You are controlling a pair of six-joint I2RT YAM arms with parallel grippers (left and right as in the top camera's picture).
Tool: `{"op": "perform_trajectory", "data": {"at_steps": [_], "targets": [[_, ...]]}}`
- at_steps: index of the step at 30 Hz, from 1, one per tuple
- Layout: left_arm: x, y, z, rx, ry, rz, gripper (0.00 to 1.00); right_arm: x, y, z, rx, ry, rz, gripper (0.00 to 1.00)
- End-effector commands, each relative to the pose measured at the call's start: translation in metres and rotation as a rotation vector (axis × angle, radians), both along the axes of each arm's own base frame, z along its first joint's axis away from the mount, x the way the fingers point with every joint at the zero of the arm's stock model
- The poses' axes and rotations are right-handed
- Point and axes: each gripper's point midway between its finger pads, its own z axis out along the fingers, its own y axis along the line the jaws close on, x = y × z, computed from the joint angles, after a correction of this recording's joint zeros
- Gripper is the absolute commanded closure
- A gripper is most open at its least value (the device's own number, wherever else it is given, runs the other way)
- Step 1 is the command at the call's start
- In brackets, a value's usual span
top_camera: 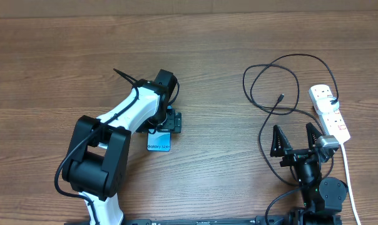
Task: Plug charger to phone and switch on socket
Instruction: 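Lower the left gripper and close it on the phone's sides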
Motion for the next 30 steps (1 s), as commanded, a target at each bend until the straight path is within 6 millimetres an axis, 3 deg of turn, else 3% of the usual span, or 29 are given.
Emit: {"op": "perform_trajectory", "data": {"at_steps": [1, 12, 18, 23, 30], "targets": [[-0.0275, 0.0138, -0.0306, 0.077, 0.118, -0.01, 0.11, 0.0002, -0.0022, -0.0012, -0.006, -0.007, -0.011, 0.0], [-0.0273, 0.0138, -0.0306, 0.077, 0.117, -0.01, 0.23, 0.0002, -0.0022, -0.0012, -0.005, -0.007, -0.011, 0.0], [-0.0241, 0.0123, -0.0312, 0.072, 0.103, -0.01, 0.02, 0.0002, -0.0022, -0.0012, -0.006, -0.007, -0.011, 0.0], [-0.0194, 0.0105, -0.032, 0.064, 0.084, -0.01, 0.0, 0.0002, -0.0022, -0.0012, -0.006, -0.007, -0.011, 0.0], [-0.0193, 0.0103, -0.0321, 0.063, 0.084, -0.009, 0.31, 0.0002, -0.0022, -0.0012, -0.006, -0.007, -0.011, 0.0]]}}
